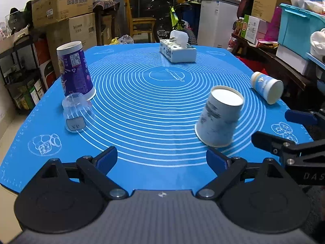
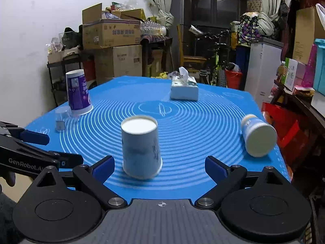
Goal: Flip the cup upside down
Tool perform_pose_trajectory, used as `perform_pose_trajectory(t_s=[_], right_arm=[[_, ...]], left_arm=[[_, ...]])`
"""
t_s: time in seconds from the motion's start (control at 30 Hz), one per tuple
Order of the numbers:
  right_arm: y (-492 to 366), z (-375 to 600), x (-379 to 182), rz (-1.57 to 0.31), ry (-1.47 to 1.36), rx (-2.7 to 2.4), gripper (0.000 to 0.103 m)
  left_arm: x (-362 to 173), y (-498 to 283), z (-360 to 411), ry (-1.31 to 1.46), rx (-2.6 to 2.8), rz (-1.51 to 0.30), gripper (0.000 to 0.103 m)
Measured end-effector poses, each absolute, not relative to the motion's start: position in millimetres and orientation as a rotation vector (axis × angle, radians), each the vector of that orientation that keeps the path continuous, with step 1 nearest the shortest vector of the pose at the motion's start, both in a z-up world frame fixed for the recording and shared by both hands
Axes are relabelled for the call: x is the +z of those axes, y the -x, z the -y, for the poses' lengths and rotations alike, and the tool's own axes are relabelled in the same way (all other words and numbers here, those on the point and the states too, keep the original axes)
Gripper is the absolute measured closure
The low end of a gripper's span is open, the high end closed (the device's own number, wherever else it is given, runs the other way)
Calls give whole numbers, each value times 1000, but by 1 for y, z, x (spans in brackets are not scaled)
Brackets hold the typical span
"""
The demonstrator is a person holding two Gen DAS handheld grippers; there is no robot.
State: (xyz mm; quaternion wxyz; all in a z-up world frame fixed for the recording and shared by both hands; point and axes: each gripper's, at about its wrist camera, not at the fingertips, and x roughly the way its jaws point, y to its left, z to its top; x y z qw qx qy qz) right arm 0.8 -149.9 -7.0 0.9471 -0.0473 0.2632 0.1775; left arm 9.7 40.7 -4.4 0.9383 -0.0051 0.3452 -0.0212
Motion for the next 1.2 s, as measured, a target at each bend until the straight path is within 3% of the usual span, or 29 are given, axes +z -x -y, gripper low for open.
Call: perform_pose_trajectory(t_s=[1.2], right_arm=[[15,171,-19,-584,86,313,8]], left_arm=[[-14,4,-32,2,-68,-742,9]])
